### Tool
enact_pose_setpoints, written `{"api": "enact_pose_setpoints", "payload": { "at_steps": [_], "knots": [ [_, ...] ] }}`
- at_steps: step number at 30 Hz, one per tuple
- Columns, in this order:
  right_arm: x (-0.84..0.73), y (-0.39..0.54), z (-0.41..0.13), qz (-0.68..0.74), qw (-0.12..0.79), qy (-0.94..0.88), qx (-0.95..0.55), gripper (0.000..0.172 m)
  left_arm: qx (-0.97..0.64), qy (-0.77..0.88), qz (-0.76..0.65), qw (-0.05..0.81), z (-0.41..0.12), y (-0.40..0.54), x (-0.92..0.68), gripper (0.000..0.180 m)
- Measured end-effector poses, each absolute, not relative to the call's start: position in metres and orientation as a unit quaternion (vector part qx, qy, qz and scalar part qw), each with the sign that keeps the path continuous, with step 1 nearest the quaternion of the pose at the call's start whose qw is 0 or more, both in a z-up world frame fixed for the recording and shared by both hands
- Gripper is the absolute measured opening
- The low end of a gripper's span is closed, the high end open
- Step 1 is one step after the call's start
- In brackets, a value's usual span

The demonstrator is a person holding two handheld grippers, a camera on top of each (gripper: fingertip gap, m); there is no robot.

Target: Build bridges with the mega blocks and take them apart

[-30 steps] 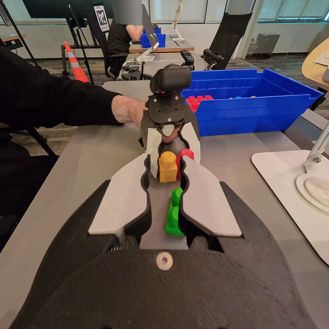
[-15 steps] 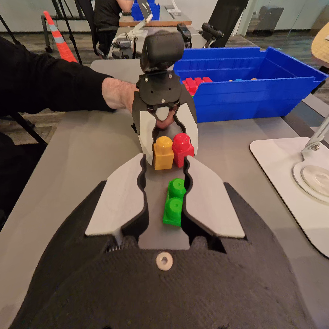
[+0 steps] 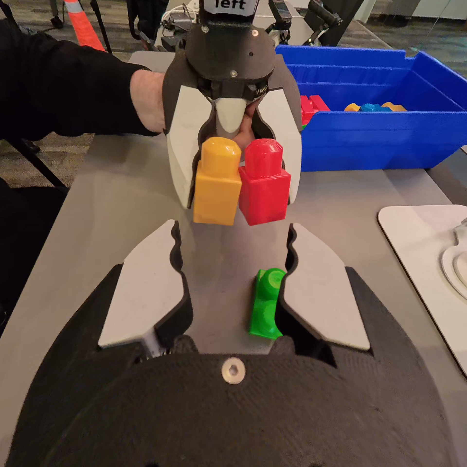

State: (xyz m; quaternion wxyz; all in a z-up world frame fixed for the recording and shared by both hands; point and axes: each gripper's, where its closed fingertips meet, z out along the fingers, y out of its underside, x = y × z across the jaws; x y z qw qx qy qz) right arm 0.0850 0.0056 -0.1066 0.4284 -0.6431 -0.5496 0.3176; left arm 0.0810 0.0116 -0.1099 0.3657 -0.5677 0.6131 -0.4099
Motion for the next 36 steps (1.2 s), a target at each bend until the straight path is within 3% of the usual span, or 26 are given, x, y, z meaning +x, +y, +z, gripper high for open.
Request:
{"api": "enact_pose_setpoints", "payload": {
  "at_steps": [5, 13, 36],
  "knots": [
    [0.084, 0.004, -0.104, 0.339, 0.428, -0.539, -0.642, 0.081, -0.55, 0.615, -0.425, 0.372, -0.098, 0.001, 0.091, 0.078],
    [0.084, -0.004, -0.098, 0.374, 0.423, -0.54, -0.624, 0.066, -0.531, 0.612, -0.451, 0.374, -0.089, -0.005, 0.095, 0.078],
    [0.082, -0.002, -0.088, 0.398, 0.449, -0.52, -0.608, 0.065, -0.509, 0.568, -0.5, 0.411, -0.069, -0.004, 0.099, 0.079]
  ]
}}
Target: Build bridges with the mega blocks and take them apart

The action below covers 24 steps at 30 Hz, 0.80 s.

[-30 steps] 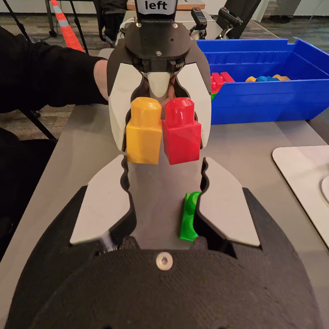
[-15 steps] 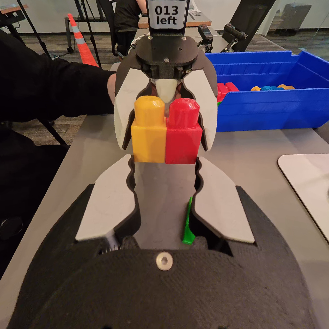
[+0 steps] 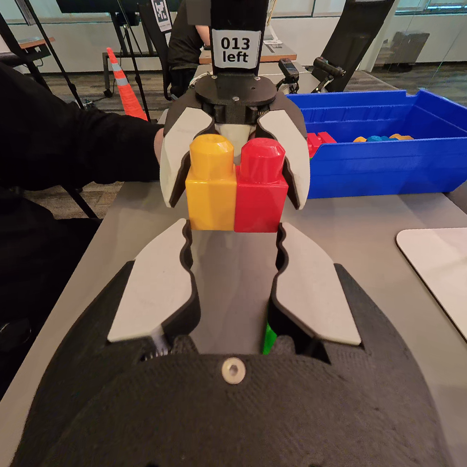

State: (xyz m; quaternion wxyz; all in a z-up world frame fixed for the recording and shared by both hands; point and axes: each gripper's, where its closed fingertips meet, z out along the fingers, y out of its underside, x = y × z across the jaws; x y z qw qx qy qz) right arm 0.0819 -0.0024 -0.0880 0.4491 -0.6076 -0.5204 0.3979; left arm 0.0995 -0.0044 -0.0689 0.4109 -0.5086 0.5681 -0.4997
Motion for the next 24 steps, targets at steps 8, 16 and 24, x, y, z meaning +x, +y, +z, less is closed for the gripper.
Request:
{"api": "enact_pose_setpoints", "payload": {
  "at_steps": [8, 16, 24],
  "knots": [
    [0.081, -0.003, -0.082, 0.409, 0.463, -0.51, -0.598, 0.065, -0.5, 0.549, -0.521, 0.42, -0.06, -0.004, 0.1, 0.079],
    [0.08, -0.004, -0.079, 0.409, 0.475, -0.508, -0.591, 0.065, -0.489, 0.536, -0.538, 0.428, -0.052, -0.007, 0.103, 0.08],
    [0.081, -0.003, -0.077, 0.411, 0.482, -0.504, -0.587, 0.065, -0.485, 0.526, -0.549, 0.432, -0.05, -0.006, 0.103, 0.08]
  ]
}}
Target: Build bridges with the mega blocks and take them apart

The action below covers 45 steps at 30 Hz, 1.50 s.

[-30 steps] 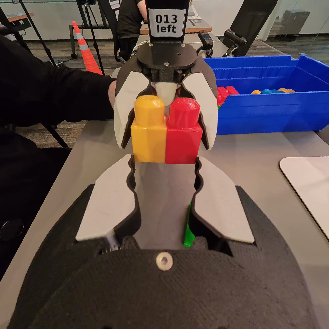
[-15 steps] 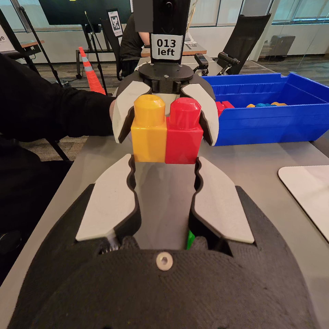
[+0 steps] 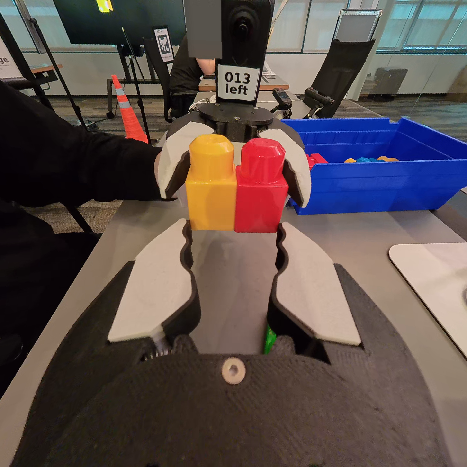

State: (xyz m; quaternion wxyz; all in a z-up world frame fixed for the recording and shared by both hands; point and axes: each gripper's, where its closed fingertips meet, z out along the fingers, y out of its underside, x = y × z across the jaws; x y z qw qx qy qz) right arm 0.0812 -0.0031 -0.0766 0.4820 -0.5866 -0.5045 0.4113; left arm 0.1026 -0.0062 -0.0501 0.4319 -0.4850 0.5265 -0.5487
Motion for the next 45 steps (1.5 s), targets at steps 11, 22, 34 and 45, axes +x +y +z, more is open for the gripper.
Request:
{"api": "enact_pose_setpoints", "payload": {
  "at_steps": [11, 22, 34, 45],
  "knots": [
    [0.082, -0.017, -0.058, 0.468, 0.499, -0.495, -0.536, 0.0, -0.494, 0.556, -0.529, 0.409, -0.067, -0.014, 0.113, 0.089],
    [0.074, -0.009, -0.1, 0.452, 0.418, -0.512, -0.599, 0.0, -0.535, 0.541, -0.522, 0.386, -0.106, 0.007, 0.107, 0.083],
    [0.073, -0.006, -0.12, 0.407, 0.379, -0.526, -0.643, 0.031, -0.481, 0.511, -0.559, 0.441, -0.06, 0.0, 0.102, 0.083],
    [0.048, -0.022, -0.106, 0.462, 0.383, -0.502, -0.622, 0.0, -0.458, 0.494, -0.575, 0.464, -0.044, -0.007, 0.108, 0.083]
  ]
}}
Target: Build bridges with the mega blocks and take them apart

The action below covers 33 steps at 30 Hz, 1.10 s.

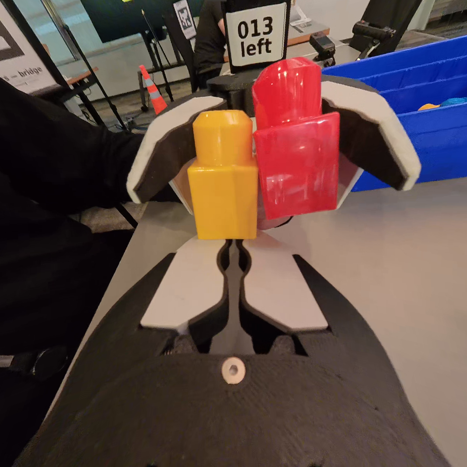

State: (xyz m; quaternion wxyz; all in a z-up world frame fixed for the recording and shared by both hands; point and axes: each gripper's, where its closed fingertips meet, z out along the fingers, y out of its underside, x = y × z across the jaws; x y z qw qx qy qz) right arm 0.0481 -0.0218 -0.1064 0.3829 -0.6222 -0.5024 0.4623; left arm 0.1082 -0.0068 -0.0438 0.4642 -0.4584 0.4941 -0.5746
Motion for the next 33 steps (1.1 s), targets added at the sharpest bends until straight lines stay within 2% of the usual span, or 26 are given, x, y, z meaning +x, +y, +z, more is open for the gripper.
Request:
{"api": "enact_pose_setpoints", "payload": {
  "at_steps": [33],
  "knots": [
    [0.045, -0.025, -0.103, 0.506, 0.376, -0.475, -0.614, 0.0, -0.426, 0.526, -0.585, 0.446, -0.043, -0.023, 0.11, 0.087]
  ]
}}
